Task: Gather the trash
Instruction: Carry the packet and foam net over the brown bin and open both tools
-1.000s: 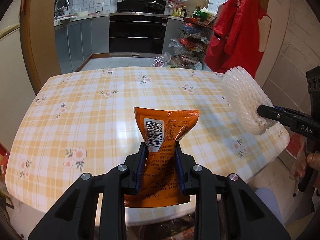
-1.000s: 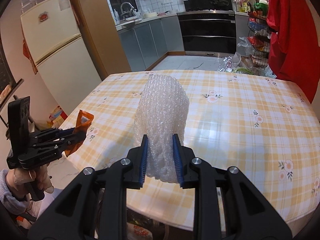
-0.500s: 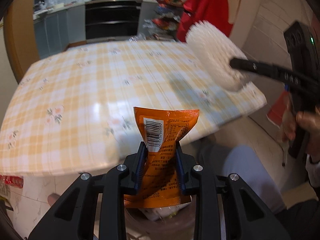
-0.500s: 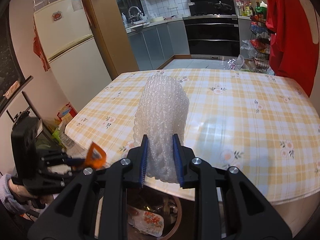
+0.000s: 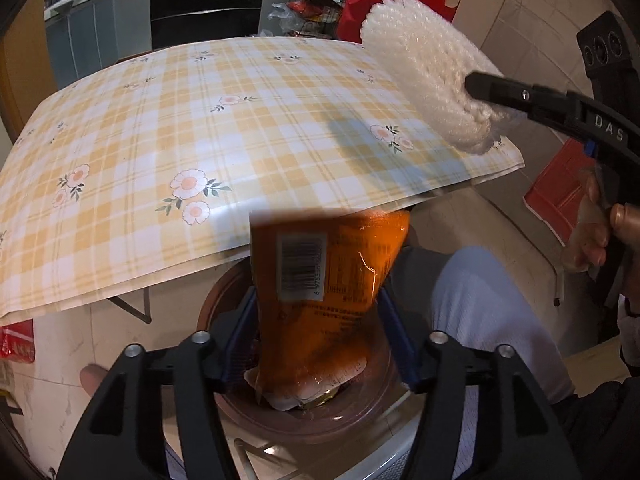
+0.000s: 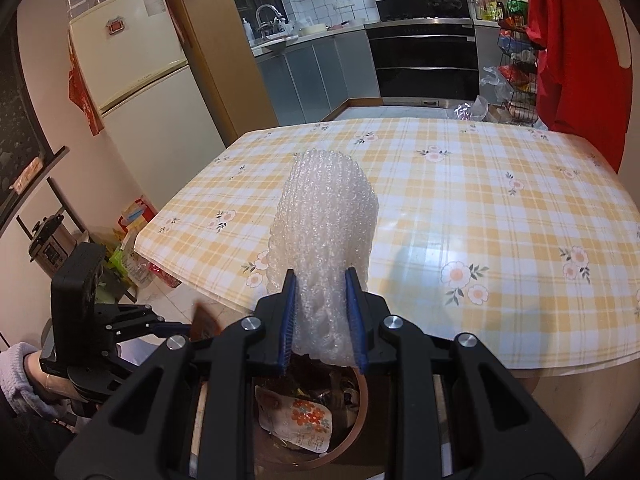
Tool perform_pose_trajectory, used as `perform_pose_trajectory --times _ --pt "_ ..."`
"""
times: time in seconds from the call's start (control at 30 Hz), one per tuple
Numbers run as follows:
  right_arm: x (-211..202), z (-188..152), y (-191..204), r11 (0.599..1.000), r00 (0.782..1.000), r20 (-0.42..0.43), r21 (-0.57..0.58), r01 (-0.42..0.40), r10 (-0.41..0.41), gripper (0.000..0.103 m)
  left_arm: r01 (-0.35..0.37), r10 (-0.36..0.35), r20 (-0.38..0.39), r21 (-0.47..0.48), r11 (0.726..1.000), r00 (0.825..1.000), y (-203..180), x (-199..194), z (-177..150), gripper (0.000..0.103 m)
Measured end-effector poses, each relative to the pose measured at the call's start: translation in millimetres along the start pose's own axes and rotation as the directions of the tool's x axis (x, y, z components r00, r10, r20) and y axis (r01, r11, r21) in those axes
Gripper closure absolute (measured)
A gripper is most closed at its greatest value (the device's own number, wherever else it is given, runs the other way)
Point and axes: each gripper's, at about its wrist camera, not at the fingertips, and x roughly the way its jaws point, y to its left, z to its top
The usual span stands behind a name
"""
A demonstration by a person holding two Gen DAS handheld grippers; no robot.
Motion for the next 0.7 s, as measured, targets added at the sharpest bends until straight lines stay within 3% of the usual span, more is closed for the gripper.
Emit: perform_pose_trajectory --times 0.13,0.33,0.5,0.7 --pt "7 -6 1 1.0 1.0 -0.02 0.002 -0.012 0.012 0.077 0.002 0.0 0.038 -0.046 0.999 0.999 11 -10 4 0.031" --pt "19 -14 9 0.999 0.997 -0.066 -0.01 -0.034 0.033 0.077 -0.061 0.08 0.145 -0.127 0.99 0.986 28 -39 6 0.019" --pt "31 -25 18 0.998 0.992 -0.118 -0.029 -0.047 0.044 0.077 -0.145 0.192 0.244 -0.199 0.969 0.951 44 -68 6 0.01" --pt "48 -42 32 0.996 0.979 -0.2 -0.063 -0.061 0.047 0.077 -0.18 0.259 0.297 -0.267 0.947 0.919 56 -90 0 0.006"
